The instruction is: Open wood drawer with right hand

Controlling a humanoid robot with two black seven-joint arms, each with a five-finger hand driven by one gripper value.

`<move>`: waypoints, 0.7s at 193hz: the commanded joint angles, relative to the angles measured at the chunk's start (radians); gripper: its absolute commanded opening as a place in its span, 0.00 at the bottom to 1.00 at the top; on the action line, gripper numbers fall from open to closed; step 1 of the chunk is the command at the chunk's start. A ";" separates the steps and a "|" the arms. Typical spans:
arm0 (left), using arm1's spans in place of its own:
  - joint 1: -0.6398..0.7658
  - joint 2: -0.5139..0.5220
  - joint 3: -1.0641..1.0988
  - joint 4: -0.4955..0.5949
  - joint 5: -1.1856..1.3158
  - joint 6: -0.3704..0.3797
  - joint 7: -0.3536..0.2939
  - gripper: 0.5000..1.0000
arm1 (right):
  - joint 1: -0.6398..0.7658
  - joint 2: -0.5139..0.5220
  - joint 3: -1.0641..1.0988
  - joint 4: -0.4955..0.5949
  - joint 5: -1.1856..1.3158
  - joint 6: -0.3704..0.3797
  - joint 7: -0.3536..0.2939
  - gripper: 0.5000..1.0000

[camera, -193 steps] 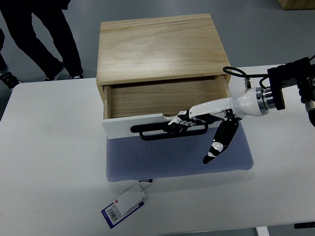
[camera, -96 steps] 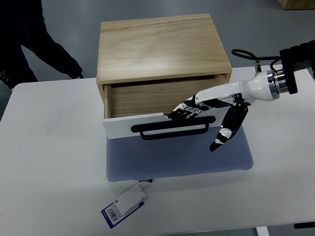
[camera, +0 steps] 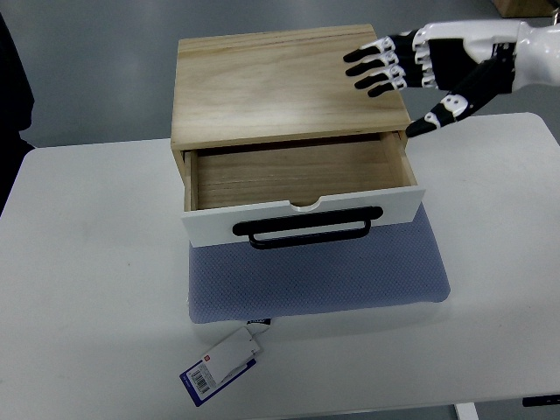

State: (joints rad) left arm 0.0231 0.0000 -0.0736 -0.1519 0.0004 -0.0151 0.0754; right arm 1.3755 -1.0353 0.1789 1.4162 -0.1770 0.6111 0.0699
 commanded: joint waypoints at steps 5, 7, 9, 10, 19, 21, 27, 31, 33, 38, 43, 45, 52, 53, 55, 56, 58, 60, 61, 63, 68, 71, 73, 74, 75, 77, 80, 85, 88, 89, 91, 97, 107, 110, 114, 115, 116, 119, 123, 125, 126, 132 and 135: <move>0.000 0.000 0.000 0.000 0.000 0.000 0.000 1.00 | -0.058 0.032 0.028 -0.229 0.223 0.000 0.001 0.88; 0.000 0.000 0.000 0.000 0.000 0.000 0.000 1.00 | -0.067 0.038 0.030 -0.255 0.243 0.000 0.001 0.88; 0.000 0.000 0.000 0.000 0.000 0.000 0.000 1.00 | -0.076 0.044 0.031 -0.278 0.261 0.000 0.001 0.88; 0.000 0.000 0.000 0.000 0.000 0.000 0.000 1.00 | -0.085 0.053 0.033 -0.304 0.278 0.000 0.001 0.88; 0.000 0.000 0.000 0.000 0.000 0.000 0.000 1.00 | -0.116 0.087 0.037 -0.401 0.335 0.000 0.001 0.88; 0.000 0.000 0.000 0.000 0.000 0.000 0.000 1.00 | -0.124 0.096 0.040 -0.425 0.347 0.000 0.001 0.88; 0.000 0.000 0.000 0.000 0.001 0.000 0.000 1.00 | -0.148 0.126 0.048 -0.493 0.386 0.000 0.001 0.88; 0.000 0.000 0.000 0.000 0.000 0.000 0.000 1.00 | -0.167 0.145 0.053 -0.540 0.409 0.000 0.001 0.88; 0.000 0.000 0.000 0.000 0.001 0.000 0.000 1.00 | -0.174 0.159 0.057 -0.562 0.421 0.000 0.001 0.88; 0.000 0.000 0.000 0.000 0.000 0.000 0.000 1.00 | -0.194 0.181 0.064 -0.603 0.442 0.000 0.001 0.88; 0.000 0.000 0.000 0.000 0.000 0.000 0.000 1.00 | -0.228 0.213 0.080 -0.663 0.468 0.000 0.001 0.88; 0.000 0.000 0.000 0.000 0.000 0.000 0.000 1.00 | -0.239 0.225 0.086 -0.683 0.478 0.000 0.001 0.88; 0.000 0.000 0.000 0.000 0.000 0.000 0.000 1.00 | -0.268 0.261 0.106 -0.735 0.492 0.000 0.001 0.88; 0.000 0.000 0.000 0.000 0.001 0.000 0.000 1.00 | -0.277 0.273 0.114 -0.752 0.495 0.000 0.001 0.88; 0.000 0.000 0.000 0.000 0.000 0.000 0.000 1.00 | -0.285 0.285 0.122 -0.770 0.496 0.000 0.001 0.88; 0.000 0.000 0.000 0.000 0.000 0.000 0.000 1.00 | -0.285 0.285 0.122 -0.770 0.496 0.000 0.001 0.88; 0.000 0.000 0.000 0.000 0.000 0.000 0.000 1.00 | -0.293 0.297 0.129 -0.786 0.498 0.000 0.001 0.88; 0.000 0.000 0.000 0.000 0.000 0.000 0.000 1.00 | -0.299 0.310 0.137 -0.801 0.498 0.000 0.001 0.88; 0.000 0.000 0.000 0.000 0.001 0.000 0.000 1.00 | -0.305 0.323 0.146 -0.815 0.498 0.000 0.001 0.88; 0.000 0.000 0.000 0.000 0.000 0.000 0.000 1.00 | -0.312 0.336 0.154 -0.829 0.499 0.000 0.001 0.88; 0.000 0.000 0.000 0.000 0.000 0.000 0.000 1.00 | -0.323 0.365 0.168 -0.853 0.499 0.000 0.001 0.88; 0.000 0.000 0.000 0.000 0.000 0.000 0.000 1.00 | -0.329 0.379 0.175 -0.864 0.499 0.000 0.002 0.88; 0.000 0.000 0.000 0.000 0.000 0.000 0.000 1.00 | -0.334 0.389 0.183 -0.873 0.499 -0.001 0.001 0.88; 0.000 0.000 0.000 0.000 0.001 0.000 0.000 1.00 | -0.339 0.402 0.189 -0.881 0.499 -0.019 0.001 0.88; 0.000 0.000 0.000 0.000 0.001 0.000 0.000 1.00 | -0.339 0.402 0.189 -0.881 0.499 -0.019 0.001 0.88; 0.000 0.000 0.000 0.000 0.001 0.000 0.000 1.00 | -0.343 0.412 0.192 -0.889 0.498 -0.036 0.001 0.88; 0.000 0.000 0.000 0.000 0.000 0.000 0.000 1.00 | -0.352 0.431 0.200 -0.898 0.498 -0.072 0.001 0.88; 0.000 0.000 0.000 0.000 0.000 0.000 0.000 1.00 | -0.362 0.446 0.206 -0.901 0.498 -0.106 0.001 0.88; 0.000 0.000 0.000 0.000 0.000 0.000 0.000 1.00 | -0.371 0.455 0.208 -0.901 0.499 -0.135 0.001 0.88; 0.000 0.000 0.000 0.000 0.000 0.000 0.000 1.00 | -0.371 0.455 0.208 -0.901 0.499 -0.136 0.001 0.88; 0.000 0.000 0.000 0.000 0.001 0.000 0.000 1.00 | -0.375 0.460 0.208 -0.901 0.499 -0.148 0.001 0.88; 0.000 0.000 0.000 0.000 0.000 0.000 0.000 1.00 | -0.386 0.471 0.208 -0.901 0.501 -0.183 0.002 0.88; 0.000 0.000 0.000 0.000 0.000 0.000 0.000 1.00 | -0.400 0.492 0.209 -0.901 0.501 -0.225 0.002 0.88; 0.000 0.000 0.000 0.000 0.000 0.000 0.000 1.00 | -0.405 0.503 0.209 -0.901 0.501 -0.235 0.002 0.88; 0.000 0.000 0.000 0.000 0.000 0.000 0.000 1.00 | -0.409 0.515 0.211 -0.901 0.501 -0.246 0.002 0.88; 0.000 0.000 0.000 0.000 0.000 0.000 0.000 1.00 | -0.409 0.515 0.211 -0.901 0.501 -0.246 0.002 0.88; 0.000 0.000 0.000 0.000 0.000 0.000 0.000 1.00 | -0.411 0.520 0.212 -0.901 0.501 -0.251 0.002 0.88; 0.000 0.000 0.000 0.000 0.001 0.000 0.000 1.00 | -0.412 0.523 0.215 -0.901 0.501 -0.257 0.002 0.88; 0.000 0.000 0.000 0.000 0.001 0.000 0.000 1.00 | -0.417 0.532 0.223 -0.901 0.501 -0.267 0.002 0.88; 0.000 0.000 0.000 0.000 0.000 0.000 0.000 1.00 | -0.418 0.537 0.228 -0.901 0.501 -0.274 0.002 0.88; 0.000 0.000 0.000 0.000 0.000 0.000 0.000 1.00 | -0.421 0.540 0.232 -0.901 0.499 -0.280 0.002 0.88; 0.000 0.000 0.000 0.000 0.001 0.000 0.000 1.00 | -0.432 0.549 0.244 -0.901 0.499 -0.300 0.002 0.88; 0.000 0.000 0.000 0.000 0.000 0.000 0.000 1.00 | -0.437 0.552 0.249 -0.901 0.499 -0.306 0.002 0.88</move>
State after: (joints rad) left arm 0.0229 0.0000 -0.0737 -0.1519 0.0004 -0.0152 0.0749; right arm 0.9660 -0.5196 0.3965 0.5156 0.3234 0.3639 0.0719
